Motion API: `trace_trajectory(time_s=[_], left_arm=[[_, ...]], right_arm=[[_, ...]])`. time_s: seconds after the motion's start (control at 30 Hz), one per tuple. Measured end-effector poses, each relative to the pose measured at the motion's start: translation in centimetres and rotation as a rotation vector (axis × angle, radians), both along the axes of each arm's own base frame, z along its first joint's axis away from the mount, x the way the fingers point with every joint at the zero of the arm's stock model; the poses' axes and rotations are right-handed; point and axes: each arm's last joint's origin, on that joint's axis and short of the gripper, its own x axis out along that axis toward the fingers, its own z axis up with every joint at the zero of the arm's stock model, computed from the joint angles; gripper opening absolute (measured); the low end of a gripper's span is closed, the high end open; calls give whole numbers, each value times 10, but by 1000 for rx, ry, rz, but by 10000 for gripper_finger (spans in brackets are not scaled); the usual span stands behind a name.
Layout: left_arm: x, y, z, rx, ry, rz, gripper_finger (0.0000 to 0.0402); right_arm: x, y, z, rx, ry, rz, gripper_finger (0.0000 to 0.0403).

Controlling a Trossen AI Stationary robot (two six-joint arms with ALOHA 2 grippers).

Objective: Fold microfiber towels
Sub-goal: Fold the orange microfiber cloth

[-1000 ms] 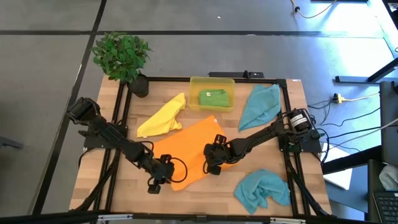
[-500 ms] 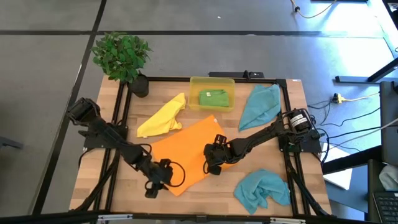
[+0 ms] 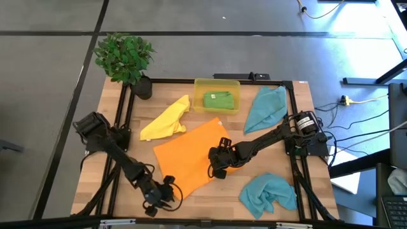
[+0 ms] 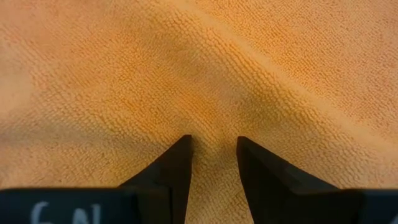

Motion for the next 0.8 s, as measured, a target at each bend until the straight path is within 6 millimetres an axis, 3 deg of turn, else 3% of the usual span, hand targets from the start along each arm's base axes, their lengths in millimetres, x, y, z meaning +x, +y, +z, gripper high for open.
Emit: trace_trajectory(time_s=[0.8], left_arm=[[31, 42, -1, 104, -13, 149, 115]], right_arm=[[0, 0, 0, 0, 0, 0, 130]])
